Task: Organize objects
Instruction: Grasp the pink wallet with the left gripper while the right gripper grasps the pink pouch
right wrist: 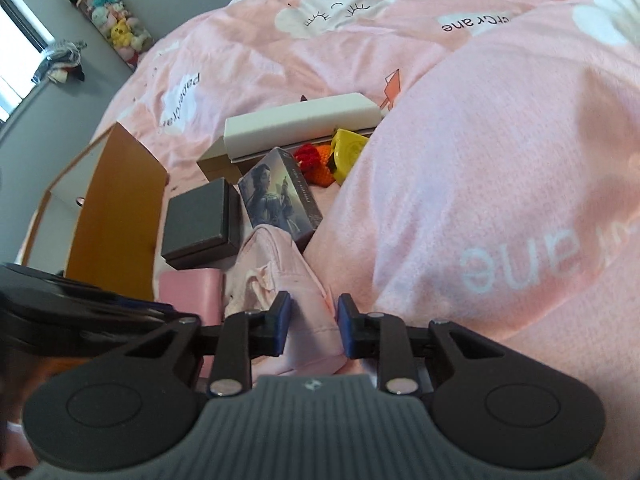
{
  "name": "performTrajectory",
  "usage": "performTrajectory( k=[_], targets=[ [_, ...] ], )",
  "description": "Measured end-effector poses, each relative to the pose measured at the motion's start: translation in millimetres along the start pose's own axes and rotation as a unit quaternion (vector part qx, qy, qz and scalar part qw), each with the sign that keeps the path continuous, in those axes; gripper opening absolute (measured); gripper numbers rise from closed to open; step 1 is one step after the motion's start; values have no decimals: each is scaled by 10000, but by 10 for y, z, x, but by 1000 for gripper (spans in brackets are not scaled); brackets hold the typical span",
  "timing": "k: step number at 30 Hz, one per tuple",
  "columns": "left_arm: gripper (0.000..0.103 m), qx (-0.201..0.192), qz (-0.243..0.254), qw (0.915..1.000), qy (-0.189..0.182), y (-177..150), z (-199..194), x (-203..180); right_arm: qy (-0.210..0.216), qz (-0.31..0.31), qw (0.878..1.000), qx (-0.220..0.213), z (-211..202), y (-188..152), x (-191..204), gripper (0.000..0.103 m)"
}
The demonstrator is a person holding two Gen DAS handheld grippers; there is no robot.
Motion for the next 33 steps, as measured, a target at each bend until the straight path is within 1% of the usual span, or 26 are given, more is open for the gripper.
performTrajectory(
  k=[1, 2, 4, 5, 6, 8, 12, 14, 16, 17, 19, 22, 23, 25, 27, 29, 33],
  targets=[
    [46, 3, 15, 10000, 98, -9, 41, -5, 43, 19, 10000, -11, 1, 0, -2, 28],
    [53, -18, 55, 9998, 200, -10, 75, -11, 84, 25, 10000, -21, -3, 1, -8, 29],
    [59, -98, 201, 9984, 525, -10, 127, -14, 152, 66, 9999, -35, -1, 2, -21, 29],
    [61, -83, 258, 9975, 653, -23, 161, -12, 192, 100, 9998, -39, -3, 2, -32, 29],
    [62, -22, 295, 9969, 725, -46, 201, -12, 236, 143, 9996, -40, -2, 5, -45, 29],
    [71, 3, 425, 9957, 828, -71, 246, -29, 296, 221, 9993, -39, 8, 10, -74, 29],
    [78, 51, 781, 9897, 1203, -112, 345, -67, 329, 227, 9992, -40, 21, 17, -85, 30],
    [82, 53, 1031, 9828, 1531, -135, 413, -46, 336, 228, 9992, -35, 19, 10, -89, 30],
    [83, 54, 1216, 9778, 1704, -162, 475, -3, 354, 233, 9991, -23, 30, 6, -95, 31],
    [81, 40, 1267, 9771, 1707, -166, 473, 16, 363, 226, 9991, -18, 29, 2, -85, 31],
    [74, 23, 1345, 9764, 1687, -166, 427, 29, 355, 205, 9992, -23, 33, 1, -76, 32],
    [58, -24, 1452, 9772, 1551, -177, 324, 15, 384, 207, 9990, -27, 31, 4, -59, 33],
    [53, -43, 1489, 9772, 1512, -178, 286, 7, 424, 210, 9989, -34, 24, 10, -44, 37],
    [47, -69, 1547, 9775, 1432, -182, 208, -9, 555, 251, 9981, -50, 14, 30, -15, 43],
    [43, -23, 1566, 9791, 1299, -182, 138, 20, 634, 229, 9977, -57, 12, 53, 19, 45],
    [39, 78, 1505, 9821, 1126, -184, 66, 90, 702, 164, 9974, -13, 45, 75, 57, 50],
    [35, 335, 1253, 9885, 773, -173, -41, 266, 656, 103, 9976, 169, 175, 81, 80, 52]
  ],
)
Point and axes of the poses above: each gripper's, at about its wrist camera, not at the fingertips, and z roughly the way its jaws point, x to its left, y to its top, the point moved 10 cm from there along z, roughly the way its jaws point, and after that the axes turned 2 degrees about z, right-handed, at the moved point
